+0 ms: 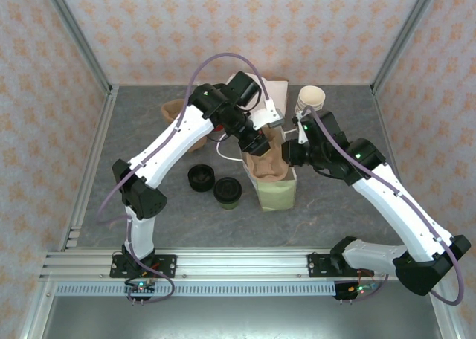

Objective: Pack the takeout coffee

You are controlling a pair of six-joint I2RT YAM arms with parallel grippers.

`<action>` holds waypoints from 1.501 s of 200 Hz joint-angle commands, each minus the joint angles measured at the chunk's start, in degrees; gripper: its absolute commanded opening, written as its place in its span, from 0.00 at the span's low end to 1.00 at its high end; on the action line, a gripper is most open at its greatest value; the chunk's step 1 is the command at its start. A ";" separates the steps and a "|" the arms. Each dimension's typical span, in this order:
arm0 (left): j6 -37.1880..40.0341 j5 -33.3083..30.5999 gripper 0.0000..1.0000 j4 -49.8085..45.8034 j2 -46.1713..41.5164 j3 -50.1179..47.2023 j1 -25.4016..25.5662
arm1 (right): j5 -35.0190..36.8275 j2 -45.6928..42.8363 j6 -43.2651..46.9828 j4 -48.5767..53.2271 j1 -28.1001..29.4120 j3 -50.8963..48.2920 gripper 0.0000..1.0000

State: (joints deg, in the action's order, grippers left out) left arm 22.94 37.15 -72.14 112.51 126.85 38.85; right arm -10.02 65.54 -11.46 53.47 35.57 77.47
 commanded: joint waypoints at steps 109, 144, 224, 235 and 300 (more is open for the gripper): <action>3.18 3.34 0.31 12.77 -4.80 -9.36 0.33 | -2.43 -1.47 4.37 -1.61 -0.06 -1.80 0.21; 2.06 6.58 0.30 16.70 -5.41 -11.79 0.02 | -3.57 -3.15 6.14 -2.19 -0.15 -2.64 0.23; -1.35 6.81 0.30 16.85 -4.41 -9.89 -1.23 | -5.07 -7.97 9.33 0.93 -0.17 -1.65 0.30; -1.81 6.63 0.30 16.90 -4.16 -9.95 -1.32 | -5.19 -8.94 9.01 2.12 -0.24 -0.64 0.34; -5.49 7.07 0.30 18.70 -3.48 -9.38 -1.37 | -12.51 -15.64 1.91 1.90 -0.15 -2.08 0.42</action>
State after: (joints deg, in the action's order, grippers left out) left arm 19.29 43.99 -54.83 108.77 115.66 37.82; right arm -17.87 52.71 -5.13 56.38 35.42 75.85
